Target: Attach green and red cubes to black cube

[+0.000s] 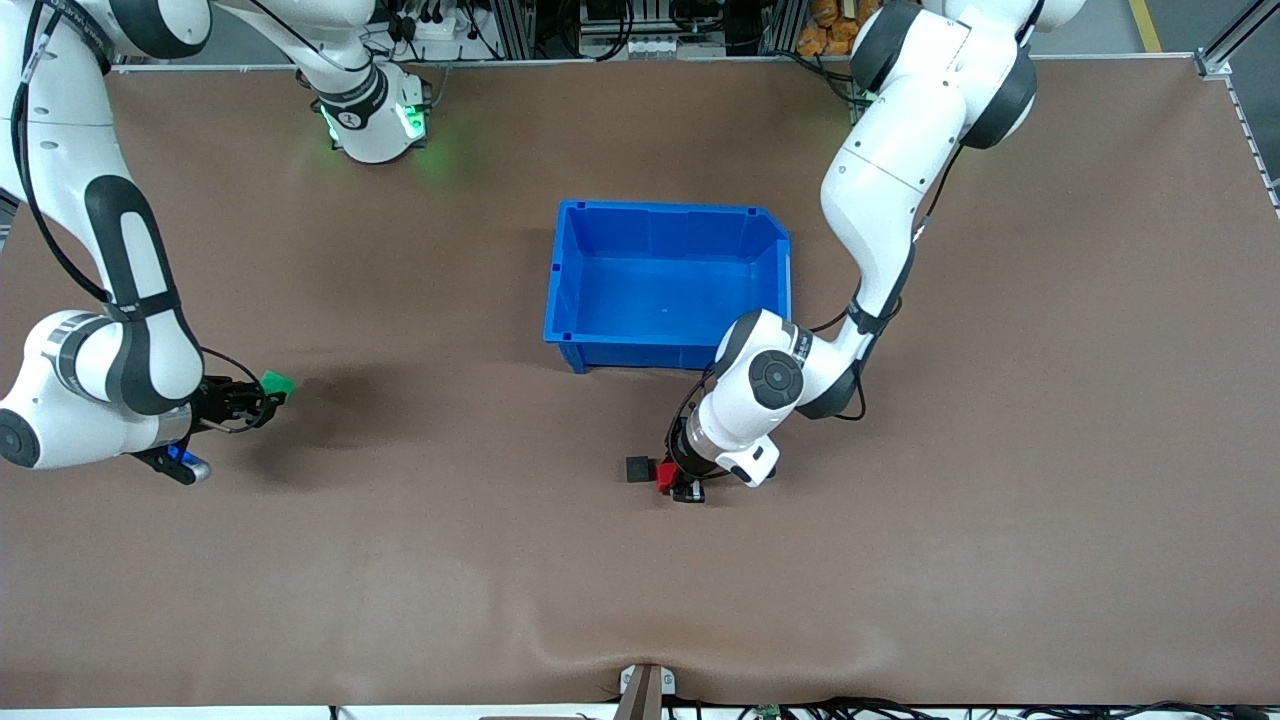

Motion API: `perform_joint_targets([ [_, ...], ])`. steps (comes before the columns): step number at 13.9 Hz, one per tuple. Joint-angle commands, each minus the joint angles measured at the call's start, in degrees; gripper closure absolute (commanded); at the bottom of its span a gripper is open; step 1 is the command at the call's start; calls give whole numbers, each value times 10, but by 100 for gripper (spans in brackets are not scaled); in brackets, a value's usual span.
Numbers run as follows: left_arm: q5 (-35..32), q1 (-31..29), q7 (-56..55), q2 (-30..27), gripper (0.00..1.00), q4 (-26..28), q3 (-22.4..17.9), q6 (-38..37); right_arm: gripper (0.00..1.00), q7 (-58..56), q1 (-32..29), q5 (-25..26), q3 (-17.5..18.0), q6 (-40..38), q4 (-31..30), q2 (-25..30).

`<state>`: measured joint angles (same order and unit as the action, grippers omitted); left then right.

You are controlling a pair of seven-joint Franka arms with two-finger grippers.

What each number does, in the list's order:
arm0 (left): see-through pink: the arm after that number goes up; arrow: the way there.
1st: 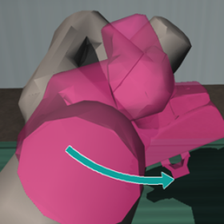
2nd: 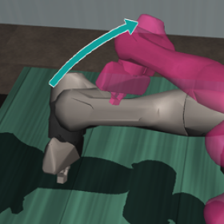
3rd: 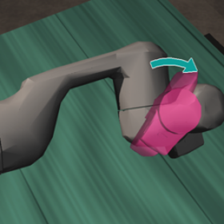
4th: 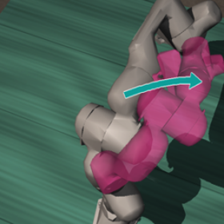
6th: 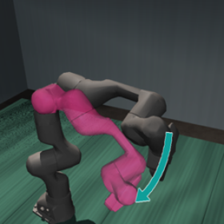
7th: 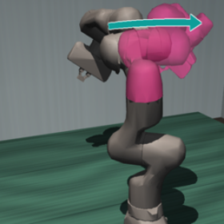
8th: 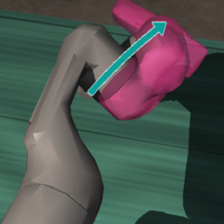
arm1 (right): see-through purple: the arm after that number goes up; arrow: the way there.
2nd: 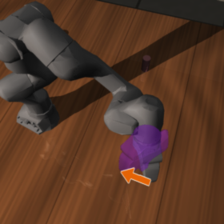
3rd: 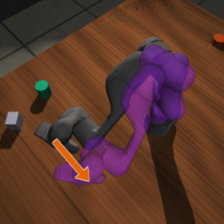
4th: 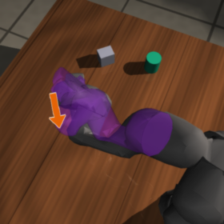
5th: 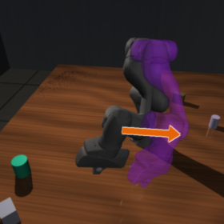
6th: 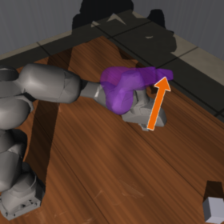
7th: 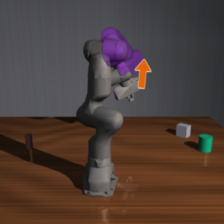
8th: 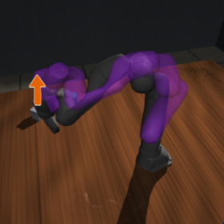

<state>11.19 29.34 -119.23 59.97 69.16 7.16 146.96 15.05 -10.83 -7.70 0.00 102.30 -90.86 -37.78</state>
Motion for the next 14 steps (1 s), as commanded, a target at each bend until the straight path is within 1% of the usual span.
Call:
perform_joint_targets([
  [1,12,17,-5,21,100,-13,-5,3,100,62,10,-38,4,-24,17,3],
  [3,12,20,-4,23,100,-14,-5,3,100,121,17,-73,4,-45,31,4],
  [5,12,23,-4,23,100,-13,-6,3,100,170,37,-86,4,-58,45,4],
  [6,11,26,-4,24,90,-13,-6,3,100,193,45,-86,4,-57,47,5],
  [7,11,27,-3,23,67,-12,-6,3,100,212,54,-87,4,-54,48,5],
  [8,11,27,-3,24,27,-11,-6,3,100,229,58,-88,4,-54,54,5],
  [9,11,30,-2,24,0,-10,-6,3,100,249,62,-89,4,-54,60,5],
  [10,10,31,0,24,0,-10,-6,3,100,271,68,-106,4,-54,63,4],
  [12,8,31,2,23,0,-9,-7,2,100,298,76,-156,4,-50,64,5],
  [14,3,31,28,16,0,-9,-10,-1,100,321,86,-166,4,-49,67,4],
])
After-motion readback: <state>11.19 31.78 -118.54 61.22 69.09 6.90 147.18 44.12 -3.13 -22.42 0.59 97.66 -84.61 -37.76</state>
